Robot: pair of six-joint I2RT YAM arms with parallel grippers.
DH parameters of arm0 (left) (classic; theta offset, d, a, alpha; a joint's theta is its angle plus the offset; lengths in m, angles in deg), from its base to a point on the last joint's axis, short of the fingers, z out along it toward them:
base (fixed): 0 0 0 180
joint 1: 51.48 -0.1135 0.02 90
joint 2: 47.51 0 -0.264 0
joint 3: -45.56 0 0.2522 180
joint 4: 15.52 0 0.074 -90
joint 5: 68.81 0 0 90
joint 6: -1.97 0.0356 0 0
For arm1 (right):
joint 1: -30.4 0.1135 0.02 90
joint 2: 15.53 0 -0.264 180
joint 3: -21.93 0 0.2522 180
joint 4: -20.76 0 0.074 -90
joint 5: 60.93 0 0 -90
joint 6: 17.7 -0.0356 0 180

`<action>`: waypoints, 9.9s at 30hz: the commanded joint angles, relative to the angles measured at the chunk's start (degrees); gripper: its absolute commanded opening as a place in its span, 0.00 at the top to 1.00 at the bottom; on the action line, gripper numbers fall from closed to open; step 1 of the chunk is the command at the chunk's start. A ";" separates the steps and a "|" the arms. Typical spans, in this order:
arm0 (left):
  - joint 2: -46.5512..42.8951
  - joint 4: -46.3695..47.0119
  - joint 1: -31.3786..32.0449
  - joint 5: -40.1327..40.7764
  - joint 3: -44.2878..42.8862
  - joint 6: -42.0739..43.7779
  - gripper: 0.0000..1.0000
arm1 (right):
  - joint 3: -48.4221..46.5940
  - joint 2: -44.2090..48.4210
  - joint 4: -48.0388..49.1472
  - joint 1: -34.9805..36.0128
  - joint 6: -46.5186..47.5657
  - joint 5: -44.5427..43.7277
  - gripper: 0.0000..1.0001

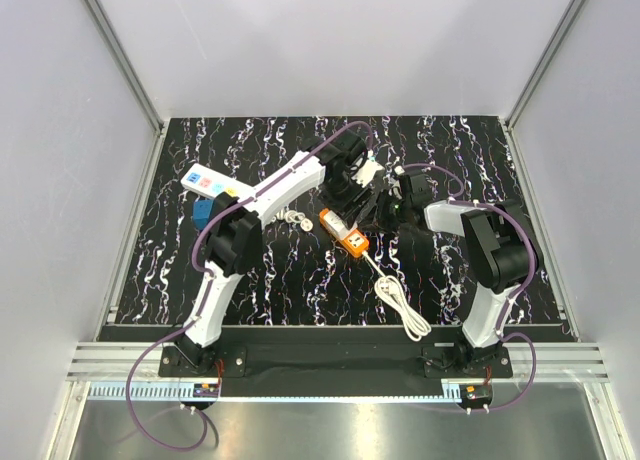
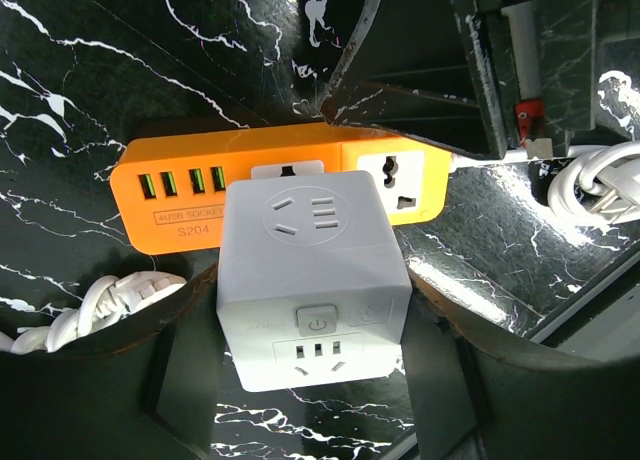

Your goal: Insert the plug

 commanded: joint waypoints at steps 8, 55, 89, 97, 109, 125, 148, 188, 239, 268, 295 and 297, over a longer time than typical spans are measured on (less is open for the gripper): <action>0.83 3.16 -0.43 4.37 5.73 -1.47 1.00 | 0.29 2.09 -0.39 0.50 1.57 -1.36 0.75; 0.47 -4.40 -1.93 6.48 -2.60 0.99 1.00 | -0.58 1.30 -0.57 0.50 2.45 -1.62 0.75; -1.72 10.28 1.06 5.51 17.86 -4.89 1.00 | 2.14 7.62 -1.18 0.41 2.45 -4.79 0.75; -13.23 23.44 2.73 10.25 38.86 -10.34 1.00 | 3.28 8.86 -1.18 0.24 2.80 -6.81 0.76; -13.06 27.69 3.17 8.23 39.58 -11.93 0.66 | 5.13 10.35 -1.44 0.24 3.07 -7.34 0.73; -20.44 16.08 2.29 12.46 20.08 -9.90 0.01 | -0.49 20.80 -15.15 0.24 7.46 -9.97 0.49; -46.80 34.36 -18.80 19.14 46.26 -19.48 0.01 | -11.93 5.61 -18.84 16.67 6.67 -12.16 0.90; -54.02 35.42 -29.52 27.49 47.24 -38.11 0.01 | 1.61 12.11 -4.54 21.15 31.99 -23.42 0.26; -50.34 39.72 -37.35 27.67 66.74 -21.51 0.11 | -4.45 26.43 -22.45 -2.31 19.33 -27.65 0.10; -31.97 49.13 -42.09 24.15 62.61 -18.69 0.26 | -5.07 36.36 -23.15 -2.40 20.82 -29.13 0.02; -55.78 33.57 -20.04 -58.71 51.45 6.61 1.00 | -1.65 43.12 -9.72 0.41 24.96 35.61 0.06; -55.60 33.66 -19.77 -62.58 50.92 7.41 1.00 | -0.59 44.10 -8.05 1.02 24.08 37.83 0.04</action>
